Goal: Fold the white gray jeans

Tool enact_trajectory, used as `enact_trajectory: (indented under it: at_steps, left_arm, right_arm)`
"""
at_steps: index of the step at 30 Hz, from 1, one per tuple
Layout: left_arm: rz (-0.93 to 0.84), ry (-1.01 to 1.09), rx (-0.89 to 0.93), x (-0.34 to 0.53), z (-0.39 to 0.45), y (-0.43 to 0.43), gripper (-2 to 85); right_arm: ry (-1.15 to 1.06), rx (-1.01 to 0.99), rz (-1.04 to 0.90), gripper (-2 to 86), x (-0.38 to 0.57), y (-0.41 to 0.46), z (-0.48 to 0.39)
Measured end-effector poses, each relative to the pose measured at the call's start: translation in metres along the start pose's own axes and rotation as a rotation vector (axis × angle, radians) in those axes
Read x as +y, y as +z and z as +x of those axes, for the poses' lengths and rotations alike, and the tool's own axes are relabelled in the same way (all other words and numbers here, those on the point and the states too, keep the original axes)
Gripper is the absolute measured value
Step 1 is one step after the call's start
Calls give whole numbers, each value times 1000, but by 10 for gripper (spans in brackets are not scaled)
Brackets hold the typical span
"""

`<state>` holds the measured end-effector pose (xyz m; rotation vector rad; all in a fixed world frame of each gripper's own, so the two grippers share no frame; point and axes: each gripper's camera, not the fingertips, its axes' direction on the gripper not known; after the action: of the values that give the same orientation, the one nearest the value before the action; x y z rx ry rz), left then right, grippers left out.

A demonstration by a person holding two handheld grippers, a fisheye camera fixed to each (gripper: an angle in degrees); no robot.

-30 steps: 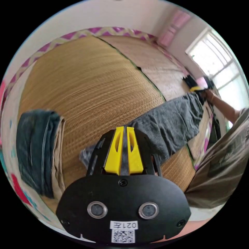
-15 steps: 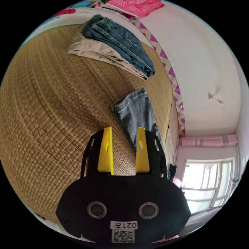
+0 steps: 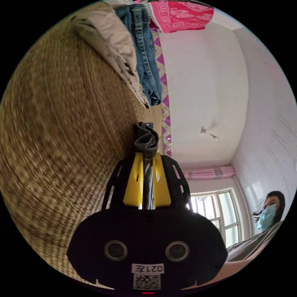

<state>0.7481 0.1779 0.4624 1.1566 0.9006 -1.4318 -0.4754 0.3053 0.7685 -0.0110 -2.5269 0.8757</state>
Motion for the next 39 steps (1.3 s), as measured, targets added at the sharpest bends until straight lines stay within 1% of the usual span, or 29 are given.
enact_trajectory:
  at_steps: [3,5,6,8,9,11,12,14,15,17,18,20,23,26,27,29,30,31,32,33,34,35,36,37,39]
  left_arm:
    - [-50,119,-6,0,38,-4,0]
    - [-107,253,24,4,94,-3,-5]
    - [-124,289,24,6,112,-1,-6]
    - [-206,461,6,29,195,16,-7]
    - [-233,506,-4,38,217,23,-7]
    - [-346,687,-42,89,301,64,-7]
    - [-371,729,-53,104,319,76,-7]
    - [-457,858,-117,172,371,129,-6]
    - [-477,877,-138,190,379,144,-5]
    - [-558,925,-234,255,395,206,-4]
    - [-576,938,-262,271,396,222,-4]
    - [-638,978,-396,324,397,284,-3]
    - [-692,959,-547,367,385,351,0]
    - [-761,943,-661,393,368,396,8]
    - [-755,947,-670,397,370,399,10]
    - [-669,1027,-689,410,392,403,26]
    - [-661,1049,-690,414,395,405,35]
    - [-688,1103,-713,425,392,415,51]
    - [-794,1116,-764,435,375,432,85]
    - [-861,1102,-771,439,367,441,102]
    - [-788,1130,-719,440,374,437,122]
    - [-825,1093,-666,438,380,441,146]
    - [-853,1068,-638,436,382,443,159]
    - [-865,1034,-587,431,388,443,176]
    - [-876,1015,-538,424,397,437,180]
  right_arm:
    - [-6,25,13,-6,26,-22,-24]
    - [0,39,17,-6,45,-35,-32]
    - [10,44,14,-6,58,-42,-34]
    - [28,36,10,-6,77,-53,-33]
    - [44,26,5,-6,89,-59,-29]
    - [67,5,-2,-6,105,-68,-20]
    - [78,-7,-7,-6,112,-74,-12]
    - [89,-29,-17,-6,120,-83,4]
    - [89,-52,-20,-6,122,-89,15]
    - [87,-88,-27,-6,123,-98,33]
    - [84,-111,-39,-6,122,-103,45]
    - [74,-142,-61,-6,121,-113,62]
    - [60,-163,-83,-6,122,-134,87]
    - [64,-189,-87,-6,128,-159,110]
    - [64,-196,-88,-5,131,-170,118]
    - [73,-185,-73,-4,135,-188,127]
    - [74,-182,-56,-3,137,-198,133]
    - [74,-180,-54,-1,137,-201,135]
    - [72,-175,-57,2,136,-206,140]
    - [61,-160,-54,7,132,-209,142]
    - [58,-151,-50,14,130,-210,143]
    - [66,-151,-29,28,123,-211,146]
    - [101,-184,10,64,115,-213,153]
    - [127,-203,31,82,111,-213,157]
    - [308,-279,168,124,104,-213,186]
